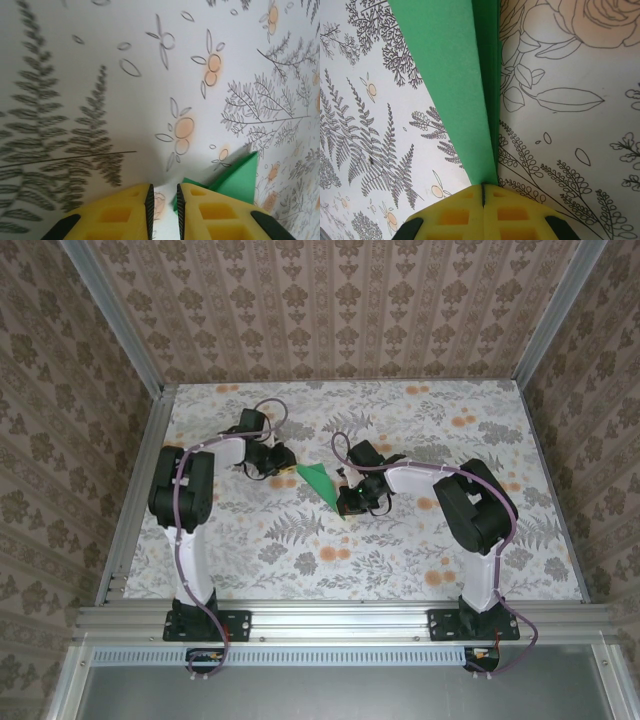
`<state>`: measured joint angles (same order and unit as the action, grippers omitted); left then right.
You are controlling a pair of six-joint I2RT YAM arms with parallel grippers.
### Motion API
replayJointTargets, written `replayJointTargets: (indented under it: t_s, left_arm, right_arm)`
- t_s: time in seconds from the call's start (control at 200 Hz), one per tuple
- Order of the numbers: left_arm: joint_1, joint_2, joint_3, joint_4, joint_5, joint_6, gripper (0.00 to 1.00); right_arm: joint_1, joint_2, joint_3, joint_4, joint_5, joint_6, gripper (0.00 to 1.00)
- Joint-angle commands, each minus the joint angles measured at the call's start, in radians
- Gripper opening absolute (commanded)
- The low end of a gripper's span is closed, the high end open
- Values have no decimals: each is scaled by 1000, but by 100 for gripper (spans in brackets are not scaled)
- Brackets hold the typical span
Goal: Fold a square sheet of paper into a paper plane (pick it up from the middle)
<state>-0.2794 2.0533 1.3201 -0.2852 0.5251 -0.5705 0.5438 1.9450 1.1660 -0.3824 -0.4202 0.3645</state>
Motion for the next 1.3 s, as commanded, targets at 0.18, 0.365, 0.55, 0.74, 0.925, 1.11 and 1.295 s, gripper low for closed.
replayJointTargets:
  t_s: [0.18,0.365,0.55,0.74,0.925,1.11,1.295]
  left_arm:
    - [-32,-270,-175,74,-23,-44,23]
    - [-156,-322,-281,159,-35,-117,20]
    - [-272,-251,-279,224,-25,-163,18]
    - [-316,-147,-232,235,-20,-187,15]
    - [-317,-112,-204,158,-77,-165,15]
    - [-299,-107,-212,136,-109,-156,15]
    - [-254,-102,-225,150,-102,-148,15]
  right_arm:
    - [1,43,-75,-186,180,-7,6]
    - [2,46,-75,-182,177,-4,6]
    - [4,45,-76,-181,179,-2,5]
    - [8,54,-74,-182,182,-2,5]
    - [15,57,-75,-192,208,-6,5]
    - [24,68,-74,-223,286,-20,5]
    - [35,83,-81,-237,325,-23,5]
